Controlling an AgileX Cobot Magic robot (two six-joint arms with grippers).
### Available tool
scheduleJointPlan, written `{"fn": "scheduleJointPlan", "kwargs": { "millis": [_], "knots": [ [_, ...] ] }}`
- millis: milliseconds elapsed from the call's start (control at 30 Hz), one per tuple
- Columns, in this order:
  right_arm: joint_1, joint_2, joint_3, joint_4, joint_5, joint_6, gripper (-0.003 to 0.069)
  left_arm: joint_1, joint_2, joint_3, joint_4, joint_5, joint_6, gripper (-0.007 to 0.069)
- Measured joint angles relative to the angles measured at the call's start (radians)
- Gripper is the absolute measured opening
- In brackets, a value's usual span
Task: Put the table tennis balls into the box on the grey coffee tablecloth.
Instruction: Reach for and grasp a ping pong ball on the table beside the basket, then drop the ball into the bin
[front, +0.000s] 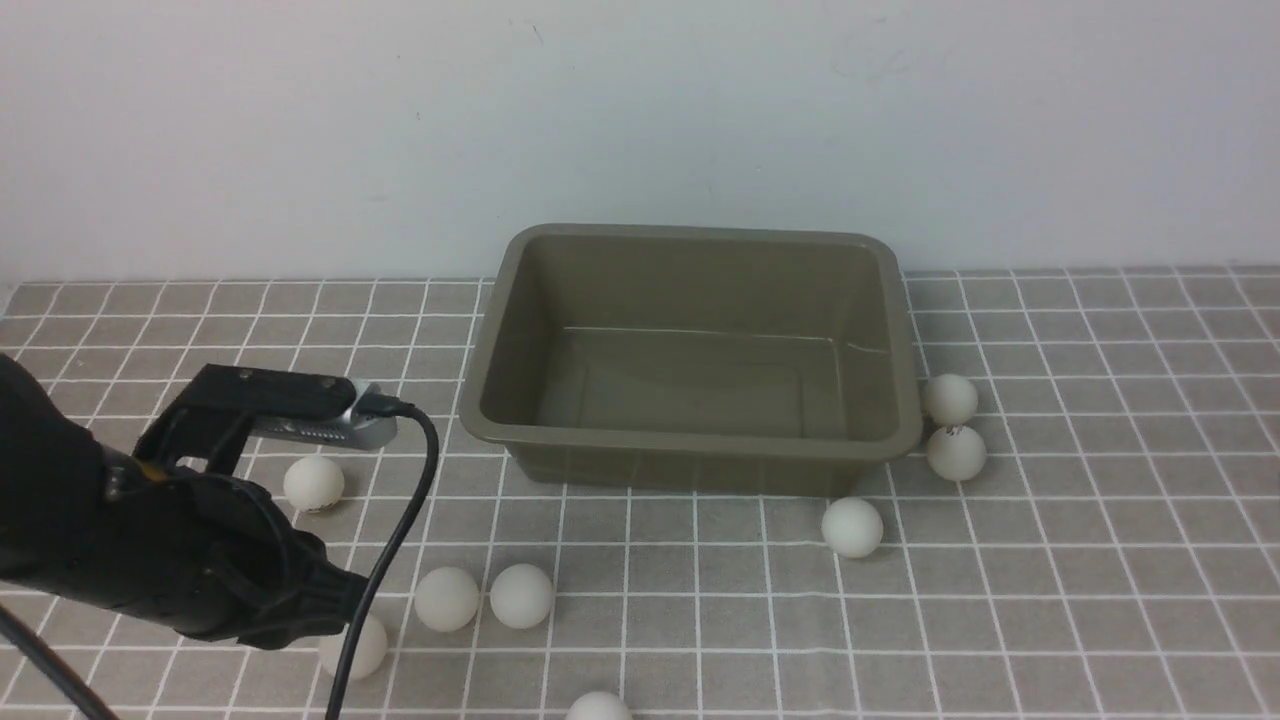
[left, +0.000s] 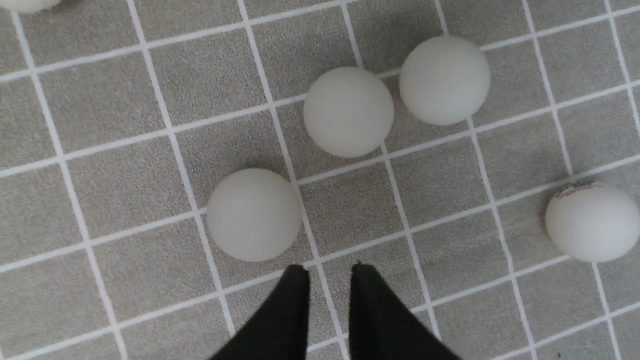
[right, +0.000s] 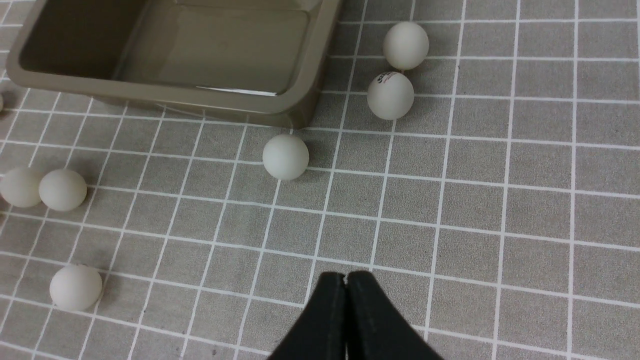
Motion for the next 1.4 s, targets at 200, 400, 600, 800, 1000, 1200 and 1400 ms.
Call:
{"fn": "scheduleJointPlan", "kwargs": {
  "millis": [200, 400, 600, 800, 1000, 1200, 1400],
  "knots": [
    [0.0, 0.0, 0.0, 0.0, -0.012, 0.0, -0.0009, 0.0, 0.105, 0.0, 0.003, -0.056, 0.002, 0.036],
    [0.0, 0.0, 0.0, 0.0, -0.015, -0.009, -0.0009, 0.0, 0.234, 0.0, 0.018, -0.152, 0.013, 0.0468],
    [0.0, 0.0, 0.0, 0.0, -0.021, -0.022, -0.0009, 0.0, 0.305, -0.005, 0.017, -0.199, 0.021, 0.0347],
    [0.0, 0.004, -0.001, -0.039, -0.034, -0.019, -0.0009, -0.001, 0.284, -0.126, 0.086, 0.006, -0.025, 0.0352],
    [0.0, 0.137, -0.035, -0.153, -0.096, 0.096, -0.0009, -0.056, 0.241, -0.492, 0.056, 0.186, -0.061, 0.0352],
    [0.0, 0.452, -0.185, -0.112, -0.142, 0.099, 0.0048, -0.141, 0.419, -0.792, 0.084, 0.293, -0.098, 0.0352],
    [0.001, 0.789, -0.31, 0.013, -0.15, -0.008, 0.0258, -0.204, 0.648, -1.0, 0.169, 0.337, -0.207, 0.0357]
  ]
}}
